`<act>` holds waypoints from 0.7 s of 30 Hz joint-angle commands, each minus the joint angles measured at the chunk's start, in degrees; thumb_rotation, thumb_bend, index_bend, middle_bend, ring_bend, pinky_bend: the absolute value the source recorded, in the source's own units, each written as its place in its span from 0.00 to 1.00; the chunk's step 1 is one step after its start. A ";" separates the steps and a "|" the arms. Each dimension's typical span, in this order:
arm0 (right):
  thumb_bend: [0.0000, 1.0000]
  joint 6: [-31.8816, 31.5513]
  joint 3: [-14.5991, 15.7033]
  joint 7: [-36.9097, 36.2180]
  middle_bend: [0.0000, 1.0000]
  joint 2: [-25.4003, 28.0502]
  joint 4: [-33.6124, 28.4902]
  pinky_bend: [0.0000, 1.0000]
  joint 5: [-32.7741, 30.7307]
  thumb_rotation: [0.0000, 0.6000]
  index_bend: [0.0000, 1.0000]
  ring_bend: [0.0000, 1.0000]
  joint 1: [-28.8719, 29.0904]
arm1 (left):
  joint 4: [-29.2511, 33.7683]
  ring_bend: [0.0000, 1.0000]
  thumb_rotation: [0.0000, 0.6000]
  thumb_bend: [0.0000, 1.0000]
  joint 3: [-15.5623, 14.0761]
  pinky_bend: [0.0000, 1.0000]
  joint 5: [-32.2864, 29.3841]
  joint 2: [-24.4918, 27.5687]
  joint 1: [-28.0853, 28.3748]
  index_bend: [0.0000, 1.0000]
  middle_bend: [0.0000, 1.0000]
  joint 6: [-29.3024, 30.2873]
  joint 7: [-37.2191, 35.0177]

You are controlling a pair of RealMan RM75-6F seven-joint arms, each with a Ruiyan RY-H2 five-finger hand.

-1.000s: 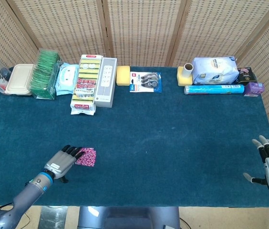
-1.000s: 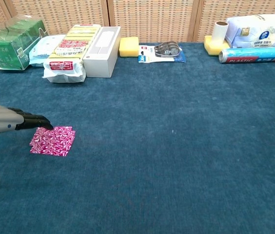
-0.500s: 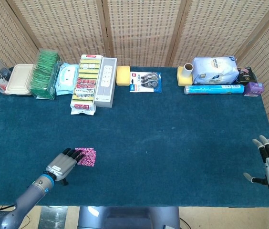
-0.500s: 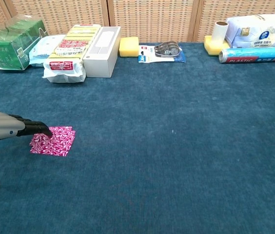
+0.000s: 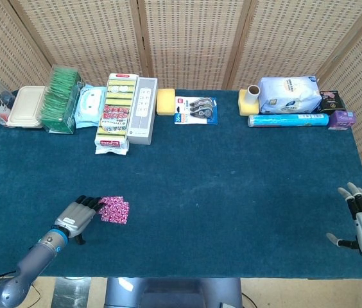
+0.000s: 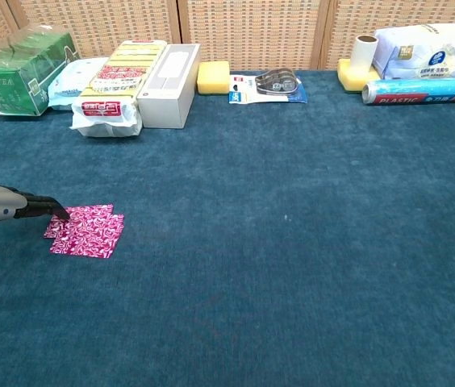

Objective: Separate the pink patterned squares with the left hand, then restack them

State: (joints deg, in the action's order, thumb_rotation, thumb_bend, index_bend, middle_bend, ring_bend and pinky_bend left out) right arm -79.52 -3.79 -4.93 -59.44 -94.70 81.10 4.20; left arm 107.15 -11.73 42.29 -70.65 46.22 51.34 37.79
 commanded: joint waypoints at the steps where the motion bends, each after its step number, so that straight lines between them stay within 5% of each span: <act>1: 0.00 -0.01 -0.02 0.01 0.02 0.03 -0.05 0.02 -0.02 1.00 0.10 0.01 0.01 | -0.04 0.00 1.00 0.07 0.21 0.02 0.32 0.05 -0.05 0.00 0.00 -0.21 -0.61; 21: 0.00 -0.03 -0.01 -0.48 0.02 0.25 -0.01 0.02 0.02 1.00 0.10 0.01 -0.02 | 3.28 0.00 1.00 0.07 -0.02 0.02 4.30 0.56 -0.10 0.00 0.00 -0.15 -0.41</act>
State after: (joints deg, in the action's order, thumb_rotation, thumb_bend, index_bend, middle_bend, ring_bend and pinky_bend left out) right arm -79.54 -3.78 -5.39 -59.20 -94.72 81.13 4.18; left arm 110.55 -11.73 46.77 -69.92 46.02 51.23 37.23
